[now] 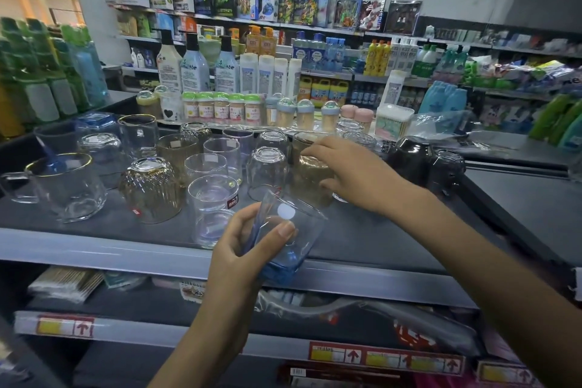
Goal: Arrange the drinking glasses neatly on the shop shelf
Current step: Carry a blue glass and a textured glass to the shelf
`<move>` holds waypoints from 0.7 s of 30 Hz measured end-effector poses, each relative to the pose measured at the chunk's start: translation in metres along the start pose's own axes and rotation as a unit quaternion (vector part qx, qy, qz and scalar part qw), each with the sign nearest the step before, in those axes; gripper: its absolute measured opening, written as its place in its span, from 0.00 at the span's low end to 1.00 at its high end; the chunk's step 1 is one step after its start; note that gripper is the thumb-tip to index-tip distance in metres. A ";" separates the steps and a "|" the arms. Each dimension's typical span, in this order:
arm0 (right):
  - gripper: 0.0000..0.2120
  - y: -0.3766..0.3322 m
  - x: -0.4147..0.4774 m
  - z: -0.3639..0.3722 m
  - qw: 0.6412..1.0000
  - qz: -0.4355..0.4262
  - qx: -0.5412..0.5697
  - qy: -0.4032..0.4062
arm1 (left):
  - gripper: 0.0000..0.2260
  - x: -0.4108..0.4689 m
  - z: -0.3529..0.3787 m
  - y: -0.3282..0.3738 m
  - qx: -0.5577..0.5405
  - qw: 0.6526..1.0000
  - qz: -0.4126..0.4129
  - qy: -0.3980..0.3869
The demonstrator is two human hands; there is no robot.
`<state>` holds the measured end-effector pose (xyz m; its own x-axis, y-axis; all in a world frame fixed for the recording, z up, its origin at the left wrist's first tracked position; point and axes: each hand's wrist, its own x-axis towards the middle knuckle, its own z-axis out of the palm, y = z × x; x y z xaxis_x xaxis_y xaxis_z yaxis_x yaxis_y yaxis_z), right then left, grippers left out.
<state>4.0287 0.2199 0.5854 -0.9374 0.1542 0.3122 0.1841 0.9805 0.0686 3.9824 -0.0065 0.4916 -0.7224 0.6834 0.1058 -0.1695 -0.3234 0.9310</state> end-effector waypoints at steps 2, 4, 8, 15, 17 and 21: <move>0.21 -0.022 -0.040 -0.007 0.980 0.034 0.171 0.098 | 0.30 -0.001 0.002 0.000 0.005 1.000 0.014 0.015; 0.17 -0.052 -0.076 -0.011 0.914 0.090 0.372 0.134 | 0.29 -0.001 0.006 -0.001 0.012 0.999 0.024 0.024; 0.26 -0.097 -0.117 -0.003 0.809 0.132 0.560 0.120 | 0.30 -0.004 0.020 -0.004 -0.030 0.999 0.012 0.013; 0.42 -0.107 -0.121 0.021 0.746 0.172 0.631 0.127 | 0.15 -0.007 0.038 -0.001 -0.027 1.000 -0.009 -0.001; 0.43 -0.104 -0.122 0.018 0.738 0.167 0.642 0.123 | 0.24 -0.015 0.034 0.004 0.015 1.000 0.019 0.002; 0.49 -0.097 -0.122 0.012 0.763 0.119 0.626 0.108 | 0.28 -0.027 0.021 0.025 0.162 0.983 0.079 0.022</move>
<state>4.1213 0.1075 0.5298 -0.8264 0.4551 0.3317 -0.2110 0.2959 -0.9316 4.0121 -0.0195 0.5192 -0.7523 0.6096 0.2498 0.1646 -0.1933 0.9672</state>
